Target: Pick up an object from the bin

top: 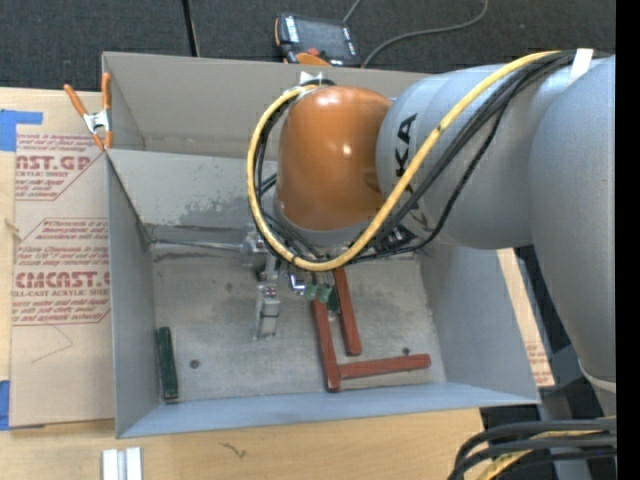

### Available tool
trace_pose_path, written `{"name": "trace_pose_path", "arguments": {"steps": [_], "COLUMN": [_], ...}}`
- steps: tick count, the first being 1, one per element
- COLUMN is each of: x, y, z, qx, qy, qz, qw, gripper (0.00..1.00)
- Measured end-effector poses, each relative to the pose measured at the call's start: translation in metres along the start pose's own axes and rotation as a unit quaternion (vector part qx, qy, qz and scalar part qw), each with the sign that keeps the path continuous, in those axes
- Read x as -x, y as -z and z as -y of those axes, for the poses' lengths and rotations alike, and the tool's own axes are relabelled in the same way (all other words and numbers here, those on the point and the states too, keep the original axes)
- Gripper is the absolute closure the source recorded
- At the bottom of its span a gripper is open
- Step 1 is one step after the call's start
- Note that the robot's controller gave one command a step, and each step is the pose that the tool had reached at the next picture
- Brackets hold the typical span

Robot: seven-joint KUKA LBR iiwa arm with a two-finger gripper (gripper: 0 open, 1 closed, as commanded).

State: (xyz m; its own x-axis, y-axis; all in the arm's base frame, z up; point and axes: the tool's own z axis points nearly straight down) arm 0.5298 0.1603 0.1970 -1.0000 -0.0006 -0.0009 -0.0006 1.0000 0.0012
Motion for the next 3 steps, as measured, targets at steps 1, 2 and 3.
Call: {"name": "trace_pose_path", "arguments": {"steps": [1,2,3], "x": [-0.003,-0.035,-0.036], "y": [0.003,-0.084,-0.022], "z": [0.115,0.173,0.168], "qx": [-0.002,0.000,0.000], "qy": [-0.009,0.231,0.413], "qz": [0.0001,-0.0036,0.0014], "qw": [1.0000,0.9728,0.9108], "gripper": [0.00,0.00,0.00]}}
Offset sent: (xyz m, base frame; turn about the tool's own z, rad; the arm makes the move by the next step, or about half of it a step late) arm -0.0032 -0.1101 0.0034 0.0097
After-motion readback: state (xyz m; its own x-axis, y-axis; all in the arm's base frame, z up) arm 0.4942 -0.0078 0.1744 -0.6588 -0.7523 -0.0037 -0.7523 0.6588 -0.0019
